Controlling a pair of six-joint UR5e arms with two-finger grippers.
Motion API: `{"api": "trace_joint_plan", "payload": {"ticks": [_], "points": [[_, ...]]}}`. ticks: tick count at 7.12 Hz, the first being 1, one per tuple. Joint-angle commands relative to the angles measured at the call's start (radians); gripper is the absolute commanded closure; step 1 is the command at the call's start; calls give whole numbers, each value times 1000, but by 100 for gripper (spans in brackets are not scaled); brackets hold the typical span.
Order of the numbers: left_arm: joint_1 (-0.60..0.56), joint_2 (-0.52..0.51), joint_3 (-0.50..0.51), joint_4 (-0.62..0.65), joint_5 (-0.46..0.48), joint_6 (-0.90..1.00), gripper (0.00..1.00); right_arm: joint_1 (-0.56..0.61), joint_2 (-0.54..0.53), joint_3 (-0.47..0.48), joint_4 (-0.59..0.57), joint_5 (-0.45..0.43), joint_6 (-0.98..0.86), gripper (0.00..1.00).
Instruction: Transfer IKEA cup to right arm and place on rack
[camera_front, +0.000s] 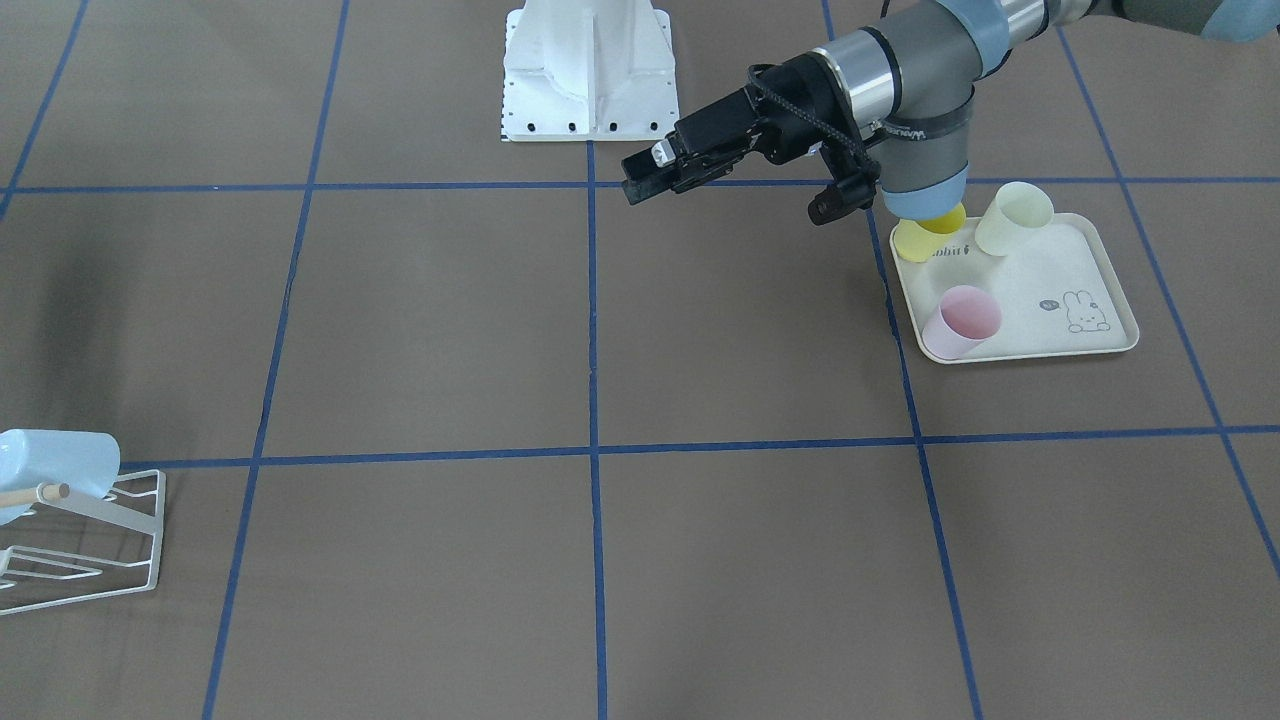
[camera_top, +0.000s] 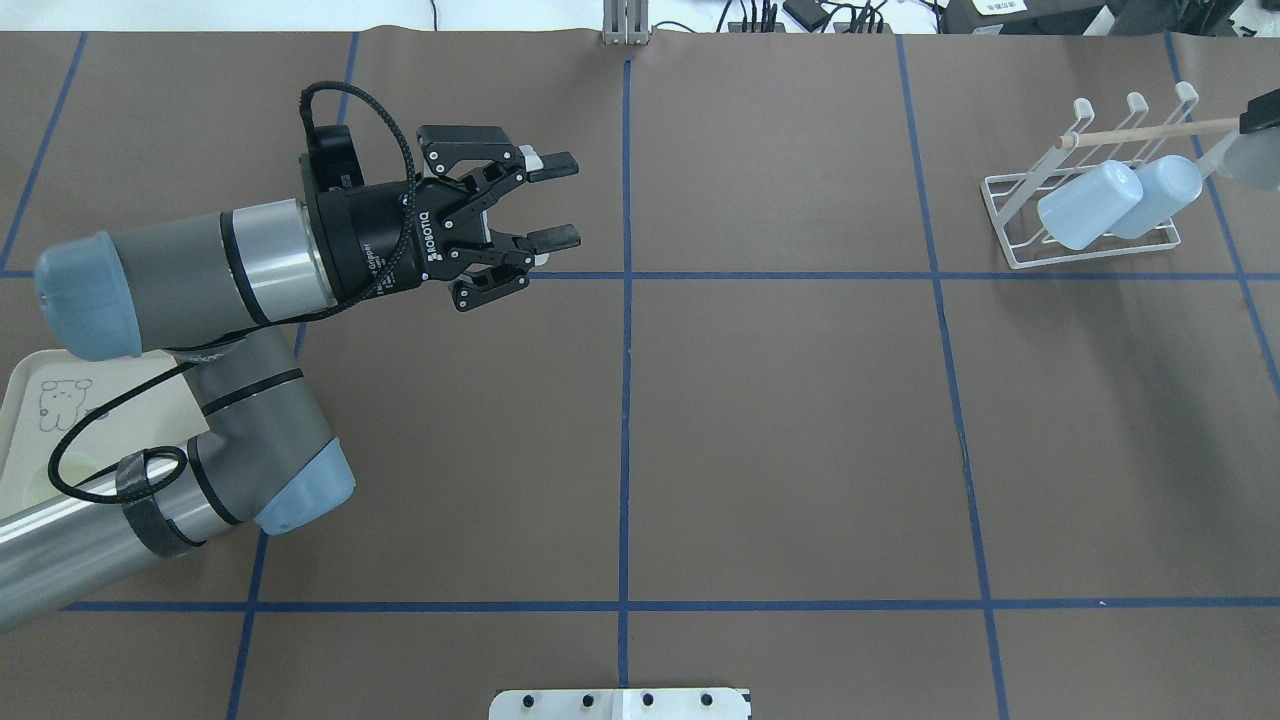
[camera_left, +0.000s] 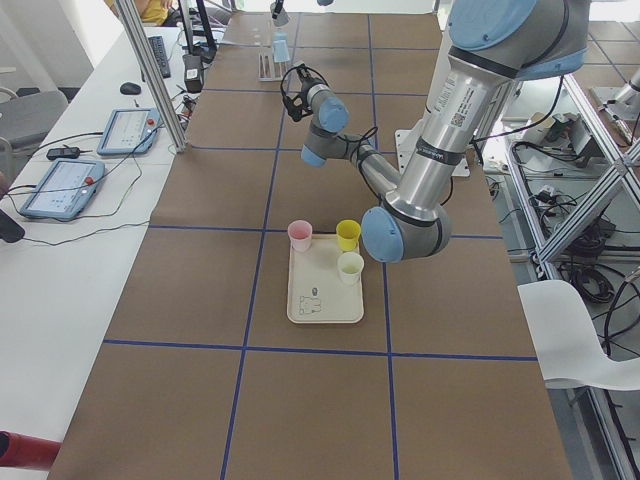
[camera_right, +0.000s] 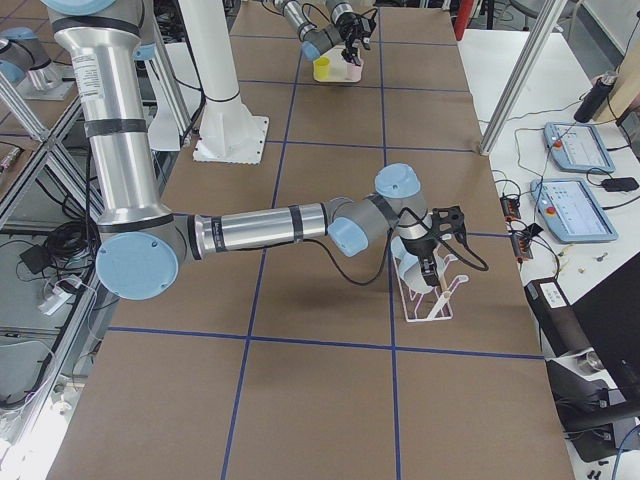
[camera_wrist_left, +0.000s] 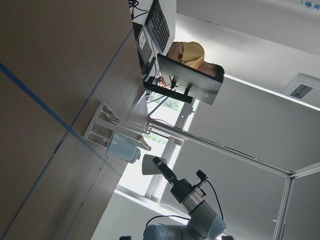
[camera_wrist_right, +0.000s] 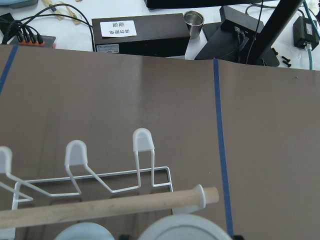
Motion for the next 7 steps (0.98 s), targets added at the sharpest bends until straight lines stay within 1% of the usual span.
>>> {"api": "trace_joint_plan", "payload": {"ticks": [1,4,7], "points": [[0,0,4,0,0,1,33,-11,7,-9,1,0,0,100],[0,-1,4,0,0,1,33,-13,33,-30,-1,0,0,100],[0,-1,7,0,0,1,33,-14,35,-44,1,1,0,100]]}}
